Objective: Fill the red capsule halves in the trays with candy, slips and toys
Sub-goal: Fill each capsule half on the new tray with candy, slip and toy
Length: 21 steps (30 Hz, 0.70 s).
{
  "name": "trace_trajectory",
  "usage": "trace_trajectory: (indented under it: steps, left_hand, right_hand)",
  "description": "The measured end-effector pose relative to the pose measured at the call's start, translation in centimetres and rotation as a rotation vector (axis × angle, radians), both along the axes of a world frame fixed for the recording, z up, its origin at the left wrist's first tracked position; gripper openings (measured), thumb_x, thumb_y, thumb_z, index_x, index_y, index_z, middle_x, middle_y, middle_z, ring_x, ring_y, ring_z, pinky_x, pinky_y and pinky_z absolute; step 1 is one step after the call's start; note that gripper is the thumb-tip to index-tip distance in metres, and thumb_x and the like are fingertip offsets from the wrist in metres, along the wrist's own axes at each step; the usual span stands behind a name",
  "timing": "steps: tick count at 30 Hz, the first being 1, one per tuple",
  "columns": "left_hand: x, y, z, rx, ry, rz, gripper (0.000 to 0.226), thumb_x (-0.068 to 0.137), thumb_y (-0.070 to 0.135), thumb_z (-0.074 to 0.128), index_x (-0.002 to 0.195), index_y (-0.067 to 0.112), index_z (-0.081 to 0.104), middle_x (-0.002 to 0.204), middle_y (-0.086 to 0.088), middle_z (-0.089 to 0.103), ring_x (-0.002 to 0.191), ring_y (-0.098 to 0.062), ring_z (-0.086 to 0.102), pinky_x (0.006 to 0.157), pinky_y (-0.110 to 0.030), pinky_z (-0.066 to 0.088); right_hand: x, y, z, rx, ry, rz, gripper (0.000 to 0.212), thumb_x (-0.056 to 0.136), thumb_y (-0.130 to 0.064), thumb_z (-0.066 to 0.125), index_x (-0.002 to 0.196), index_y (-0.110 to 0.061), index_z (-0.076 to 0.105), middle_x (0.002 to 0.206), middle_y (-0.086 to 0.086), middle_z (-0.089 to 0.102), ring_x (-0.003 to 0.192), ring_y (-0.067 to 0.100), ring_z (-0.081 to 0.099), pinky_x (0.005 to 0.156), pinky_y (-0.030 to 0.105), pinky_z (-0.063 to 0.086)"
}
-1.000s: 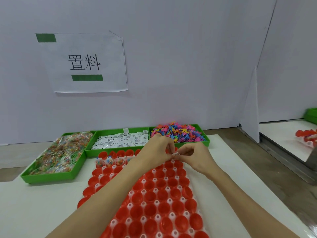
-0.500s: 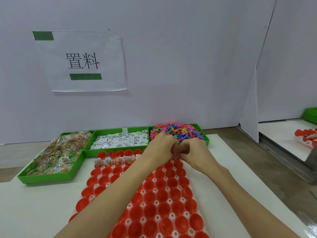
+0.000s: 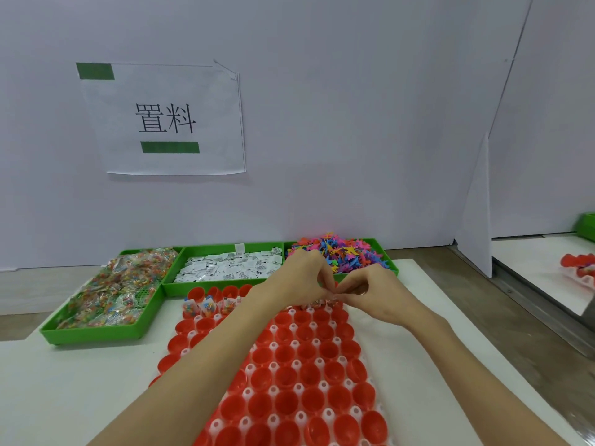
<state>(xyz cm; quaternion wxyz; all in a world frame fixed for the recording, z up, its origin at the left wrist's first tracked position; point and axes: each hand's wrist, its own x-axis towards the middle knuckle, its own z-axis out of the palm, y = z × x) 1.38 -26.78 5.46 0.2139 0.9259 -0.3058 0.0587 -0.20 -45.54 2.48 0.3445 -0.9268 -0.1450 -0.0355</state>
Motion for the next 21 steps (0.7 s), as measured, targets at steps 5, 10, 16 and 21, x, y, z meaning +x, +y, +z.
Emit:
trace_trajectory:
  steps: [5, 10, 16, 21]
  left_hand:
    - [-1.0, 1.9, -0.2, -0.127, -0.042, 0.076, 0.007, 0.090, 0.019, 0.076, 0.093, 0.018, 0.082, 0.094, 0.010, 0.076, 0.080, 0.006, 0.059, 0.075, 0.000, 0.041]
    - [-1.7, 8.5, -1.7, -0.282, -0.118, 0.342, 0.010, 0.096, 0.023, 0.068, 0.098, 0.021, 0.078, 0.093, 0.015, 0.071, 0.078, 0.010, 0.056, 0.067, -0.003, 0.039]
    - [-1.7, 20.8, -2.8, -0.265, -0.275, 0.811, 0.016, 0.096, 0.004, 0.062, 0.106, 0.002, 0.074, 0.104, -0.011, 0.074, 0.088, -0.020, 0.061, 0.077, -0.032, 0.047]
    - [-3.4, 27.2, -3.4, -0.017, 0.031, 0.775, 0.041, 0.085, -0.009, 0.065, 0.116, 0.016, 0.077, 0.117, -0.002, 0.075, 0.108, -0.023, 0.067, 0.092, -0.030, 0.051]
  right_hand:
    - [-0.4, -0.3, 0.2, 0.065, -0.048, -0.057, 0.012, 0.095, -0.019, 0.069, 0.095, -0.026, 0.079, 0.085, -0.014, 0.074, 0.079, -0.005, 0.066, 0.063, 0.007, 0.048]
    - [-1.2, -0.7, 0.2, 0.274, -0.037, -0.086, 0.017, 0.098, -0.014, 0.065, 0.094, -0.024, 0.078, 0.080, -0.010, 0.076, 0.076, 0.003, 0.070, 0.059, 0.013, 0.051]
    - [-2.0, 0.2, 0.4, 0.347, -0.047, -0.049, 0.021, 0.100, -0.011, 0.062, 0.095, -0.024, 0.077, 0.082, -0.007, 0.077, 0.076, 0.008, 0.071, 0.060, 0.016, 0.053]
    - [-2.3, 2.5, 1.4, 0.387, -0.035, 0.030, 0.021, 0.100, -0.011, 0.062, 0.097, -0.025, 0.078, 0.083, -0.004, 0.078, 0.078, 0.011, 0.073, 0.060, 0.017, 0.052]
